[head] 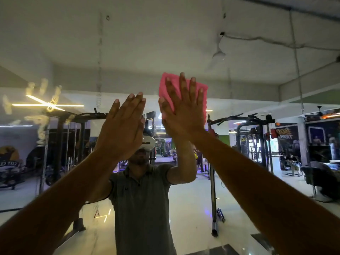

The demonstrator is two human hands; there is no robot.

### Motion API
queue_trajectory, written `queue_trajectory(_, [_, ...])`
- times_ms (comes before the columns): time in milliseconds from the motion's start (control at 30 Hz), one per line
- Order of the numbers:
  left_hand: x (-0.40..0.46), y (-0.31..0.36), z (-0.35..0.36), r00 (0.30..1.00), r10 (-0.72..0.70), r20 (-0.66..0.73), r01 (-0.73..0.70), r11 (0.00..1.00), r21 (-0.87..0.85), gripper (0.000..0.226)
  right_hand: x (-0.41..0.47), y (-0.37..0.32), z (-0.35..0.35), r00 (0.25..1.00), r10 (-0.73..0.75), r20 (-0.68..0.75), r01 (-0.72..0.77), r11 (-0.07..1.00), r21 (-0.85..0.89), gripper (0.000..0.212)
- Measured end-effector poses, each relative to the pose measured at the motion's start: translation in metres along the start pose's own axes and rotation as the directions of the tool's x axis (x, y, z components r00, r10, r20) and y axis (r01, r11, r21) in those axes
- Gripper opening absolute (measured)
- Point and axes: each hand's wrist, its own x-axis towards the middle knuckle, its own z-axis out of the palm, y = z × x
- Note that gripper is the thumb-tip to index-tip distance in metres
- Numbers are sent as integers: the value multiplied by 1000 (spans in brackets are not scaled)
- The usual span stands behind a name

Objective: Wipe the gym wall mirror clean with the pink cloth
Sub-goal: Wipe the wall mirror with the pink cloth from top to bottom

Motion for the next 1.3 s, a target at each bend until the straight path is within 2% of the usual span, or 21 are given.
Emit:
queue_trajectory(100, [0, 1, -1, 1000, 6, 12, -6, 1000, -11, 67, -58, 4, 10, 969, -241, 51, 242, 970, -11, 74])
queue_trajectory(167, [0, -1, -4, 1000, 22, 8, -22, 1000, -2, 67, -75, 34, 10, 955, -286, 77, 287, 958, 6, 74])
queue_trajectory(200, [0, -2, -5, 1000, 26, 3, -26, 1000, -3, 67, -65, 49, 8, 967, -248, 54, 249, 968, -15, 73])
queue_trajectory(267, [-1, -2, -6, 1000, 25, 2, -25, 1000, -9, 66, -23, 63, 2, 998, -67, -16, 66, 997, -32, 73])
queue_trajectory(333, [2, 1, -6, 1000, 18, -5, -18, 1000, -15, 65, 15, 50, -4, 996, 83, -32, -83, 997, -7, 76])
queue_trajectory(367, [3, 3, -6, 1000, 9, -8, -9, 1000, -16, 64, 20, 34, -5, 996, 88, -32, -88, 996, -8, 77])
queue_trajectory(400, [3, 7, -7, 1000, -6, -9, 6, 1000, -19, 64, 14, 19, -3, 999, 35, -37, -36, 999, -31, 76])
queue_trajectory(500, [5, 19, -7, 999, -46, -8, 45, 998, -43, 63, -59, 15, 10, 962, -271, 11, 272, 962, -33, 71])
queue_trajectory(567, [7, 23, -7, 998, -56, 0, 56, 997, -47, 65, -102, 50, 13, 950, -311, 7, 310, 950, 22, 68])
queue_trajectory(667, [7, 24, -5, 998, -60, -4, 60, 998, -33, 68, -76, 102, 8, 995, -99, 26, 99, 995, -19, 72])
queue_trajectory(767, [9, 27, -4, 998, -57, -27, 56, 997, -52, 69, 5, 83, -7, 990, 140, 0, -140, 990, 3, 81])
queue_trajectory(800, [9, 29, -4, 998, -64, -30, 63, 997, -46, 69, 16, 62, -8, 990, 141, -2, -141, 990, -5, 80])
queue_trajectory(867, [7, 33, -4, 995, -89, -40, 88, 996, -27, 68, -2, 24, 0, 999, -42, -14, 42, 999, 6, 76])
queue_trajectory(933, [6, 38, -7, 993, -101, -58, 100, 995, -26, 66, -67, 20, 11, 968, -250, 12, 249, 968, 36, 70])
queue_trajectory(967, [5, 39, -9, 995, -83, -57, 82, 996, -18, 65, -102, 34, 16, 960, -276, 44, 273, 960, 62, 68])
queue_trajectory(1033, [2, 43, -9, 1000, 12, -9, -12, 999, 52, 64, -125, 80, 17, 974, -218, 65, 216, 975, 45, 67])
queue_trajectory(1100, [1, 52, -5, 991, 112, 72, -120, 986, 117, 66, -91, 113, 12, 998, -59, 31, 58, 997, 44, 69])
queue_trajectory(1167, [2, 65, 1, 989, 115, 94, -123, 989, 87, 67, -51, 104, 6, 996, 92, 15, -93, 993, 69, 70])
queue_trajectory(1200, [3, 71, 3, 993, 84, 83, -90, 993, 70, 68, -48, 92, 8, 997, 80, 19, -82, 995, 66, 70])
queue_trajectory(1300, [3, 84, 9, 998, 7, 62, -9, 999, 33, 68, -107, 86, 18, 979, -197, 49, 195, 980, 50, 71])
